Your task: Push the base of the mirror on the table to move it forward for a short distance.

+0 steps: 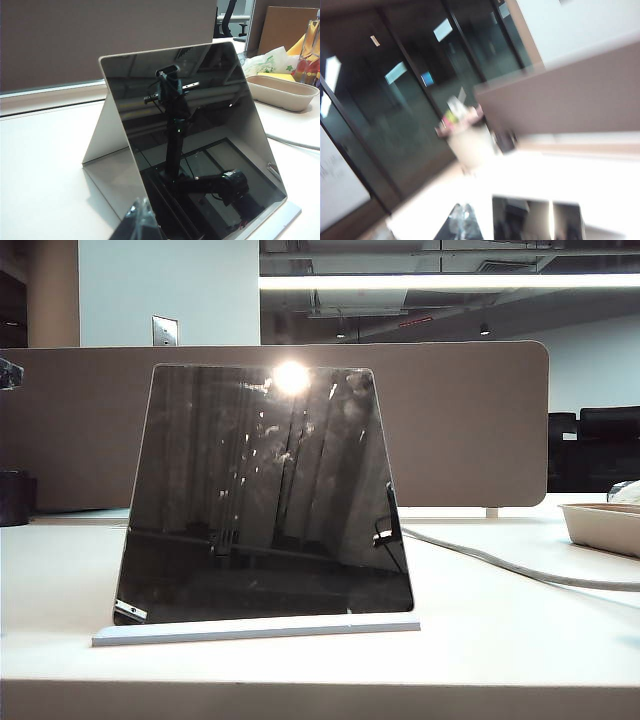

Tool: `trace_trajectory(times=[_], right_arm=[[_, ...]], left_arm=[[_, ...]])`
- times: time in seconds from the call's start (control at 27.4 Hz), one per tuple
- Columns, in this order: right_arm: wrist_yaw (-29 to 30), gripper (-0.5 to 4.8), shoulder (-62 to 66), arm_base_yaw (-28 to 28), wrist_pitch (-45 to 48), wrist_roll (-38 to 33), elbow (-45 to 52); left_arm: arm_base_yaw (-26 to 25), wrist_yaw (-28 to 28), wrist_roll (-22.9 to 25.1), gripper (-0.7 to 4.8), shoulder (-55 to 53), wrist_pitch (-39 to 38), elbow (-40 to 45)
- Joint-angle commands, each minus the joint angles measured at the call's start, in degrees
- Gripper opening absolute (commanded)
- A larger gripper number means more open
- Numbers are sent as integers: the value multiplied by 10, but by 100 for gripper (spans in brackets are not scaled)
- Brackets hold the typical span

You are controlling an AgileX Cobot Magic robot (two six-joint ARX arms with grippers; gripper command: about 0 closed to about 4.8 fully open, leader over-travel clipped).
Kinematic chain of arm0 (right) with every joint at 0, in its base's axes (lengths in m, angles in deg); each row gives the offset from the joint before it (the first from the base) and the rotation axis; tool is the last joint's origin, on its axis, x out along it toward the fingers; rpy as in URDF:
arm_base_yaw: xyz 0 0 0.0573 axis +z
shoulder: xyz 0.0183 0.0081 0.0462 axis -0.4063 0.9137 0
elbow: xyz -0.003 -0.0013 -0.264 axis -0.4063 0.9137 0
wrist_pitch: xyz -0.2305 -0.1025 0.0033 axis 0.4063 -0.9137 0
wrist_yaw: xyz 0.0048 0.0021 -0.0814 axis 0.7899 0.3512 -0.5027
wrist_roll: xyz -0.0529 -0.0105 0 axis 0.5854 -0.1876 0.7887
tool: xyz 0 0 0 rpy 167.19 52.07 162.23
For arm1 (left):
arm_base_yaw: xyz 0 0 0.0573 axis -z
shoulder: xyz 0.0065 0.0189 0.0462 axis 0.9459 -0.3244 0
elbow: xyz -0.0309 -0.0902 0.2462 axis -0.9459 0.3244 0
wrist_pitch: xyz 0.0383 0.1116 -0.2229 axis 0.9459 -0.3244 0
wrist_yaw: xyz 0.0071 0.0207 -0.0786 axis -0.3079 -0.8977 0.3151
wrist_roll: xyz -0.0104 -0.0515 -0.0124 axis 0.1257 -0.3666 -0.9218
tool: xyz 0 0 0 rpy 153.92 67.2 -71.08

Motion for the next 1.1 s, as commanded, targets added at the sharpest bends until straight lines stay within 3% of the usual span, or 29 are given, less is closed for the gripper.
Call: trace_trajectory(times=[0.04,0.18,0.44,0.69,0.99,1.1], right_arm=[[1,-5,39,32,-90,62,-27],[-17,-5,76,103,-138,103,-30],[-224,-5,176,336,-211,209,-28],[-347,-5,300,448,-216,220,-27],[-281,-5,481,461,-120,214,-28],[-282,-5,520,461,-106,214,-28]], left_arm=[[0,2,2,-1,0,5,0],[0,2,2,-1,0,5,0],[0,2,2,-1,0,5,0],[0,2,2,-1,0,5,0],[0,2,2,-1,0,5,0],[0,2,2,-1,0,5,0]])
